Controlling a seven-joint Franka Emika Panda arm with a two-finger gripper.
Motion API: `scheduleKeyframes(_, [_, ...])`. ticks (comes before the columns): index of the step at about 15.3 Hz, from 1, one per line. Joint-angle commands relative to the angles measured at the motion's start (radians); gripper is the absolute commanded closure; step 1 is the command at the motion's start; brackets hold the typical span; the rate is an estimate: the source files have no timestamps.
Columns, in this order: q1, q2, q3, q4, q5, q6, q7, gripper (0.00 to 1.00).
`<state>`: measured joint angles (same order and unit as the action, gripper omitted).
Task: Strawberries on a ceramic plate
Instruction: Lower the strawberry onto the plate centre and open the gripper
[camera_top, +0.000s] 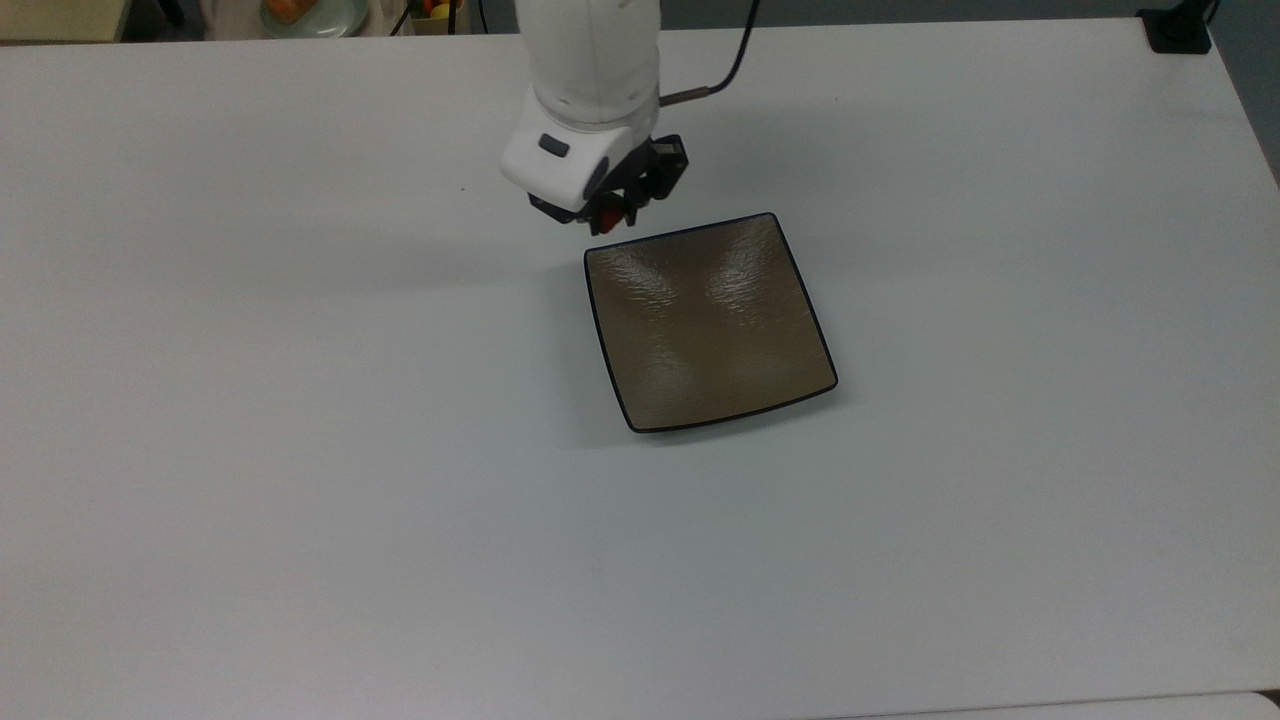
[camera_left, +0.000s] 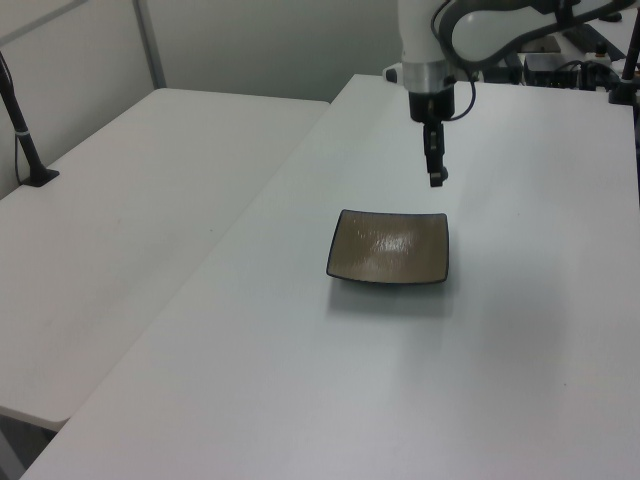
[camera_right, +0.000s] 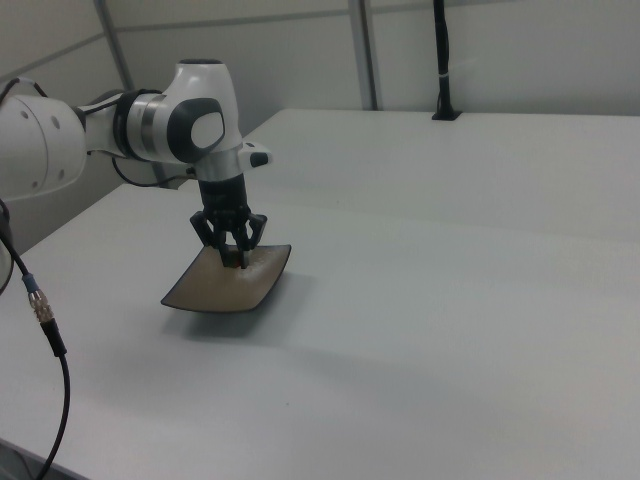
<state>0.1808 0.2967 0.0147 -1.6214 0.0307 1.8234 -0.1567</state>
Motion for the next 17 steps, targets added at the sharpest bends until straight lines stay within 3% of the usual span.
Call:
scheduleKeyframes(1, [0.009,0.027,0.033,-0.015,0.015,0.118,0.06,0.93])
scheduleKeyframes(9, [0.04,0.071,0.063,-0.144,0.041,0.473,0.16,0.89])
scheduleKeyframes(15, [0.051,0.113,0.068,-0.169,0.043,0.54,0.163,0.85])
scheduleKeyframes(17, [0.051,0.116,0.068,-0.166,0.043,0.539,0.164,0.64])
